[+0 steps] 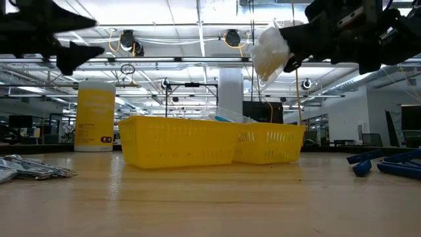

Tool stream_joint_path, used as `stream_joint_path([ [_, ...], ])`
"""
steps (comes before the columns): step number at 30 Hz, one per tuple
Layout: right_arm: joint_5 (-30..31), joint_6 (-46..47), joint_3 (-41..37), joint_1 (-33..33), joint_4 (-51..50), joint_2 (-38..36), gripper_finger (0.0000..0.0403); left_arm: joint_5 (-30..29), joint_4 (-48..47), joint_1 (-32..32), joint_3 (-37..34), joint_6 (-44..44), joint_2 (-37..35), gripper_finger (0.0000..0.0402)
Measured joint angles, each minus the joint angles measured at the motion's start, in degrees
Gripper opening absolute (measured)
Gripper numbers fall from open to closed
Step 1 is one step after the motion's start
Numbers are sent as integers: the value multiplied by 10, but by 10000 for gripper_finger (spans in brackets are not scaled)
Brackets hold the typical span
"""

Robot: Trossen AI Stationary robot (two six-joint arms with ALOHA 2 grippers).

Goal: Pick & Place Travel size toiletries
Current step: Put the cotton pack into the top right yellow basket

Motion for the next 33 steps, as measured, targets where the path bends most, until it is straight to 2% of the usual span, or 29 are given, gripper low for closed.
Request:
stream_joint_path([
  [4, 80, -19, 3, -10, 11, 14, 0, -86, 71, 25, 3, 13, 63, 349],
  [8, 163, -28, 14, -22, 8, 30, 0, -146, 78, 48, 3, 9, 102, 349],
  [13, 266, -79, 40, -22, 9, 55, 0, -202, 72, 63, 3, 2, 117, 349],
  [15, 290, -105, 55, -22, 11, 71, 0, -191, 70, 64, 3, -12, 121, 349],
  [18, 287, -148, 79, -28, 10, 102, 0, -183, 81, 72, 3, -21, 129, 349],
  [20, 274, -167, 94, -37, 9, 125, 0, -189, 86, 91, 3, -66, 145, 349],
  [22, 274, -169, 110, -45, 9, 146, 0, -167, 92, 115, 3, -132, 181, 349],
  [25, 275, -171, 128, -58, 9, 166, 0, -96, 155, 151, 3, -163, 265, 349],
  [28, 276, -166, 142, -66, 14, 183, 0, -34, 258, 181, 11, -121, 365, 349],
  [30, 278, -154, 143, -70, 18, 184, 0, -5, 296, 200, 43, -86, 436, 349],
  [33, 279, -148, 144, -71, 21, 184, 0, 27, 302, 225, 123, -39, 543, 349],
])
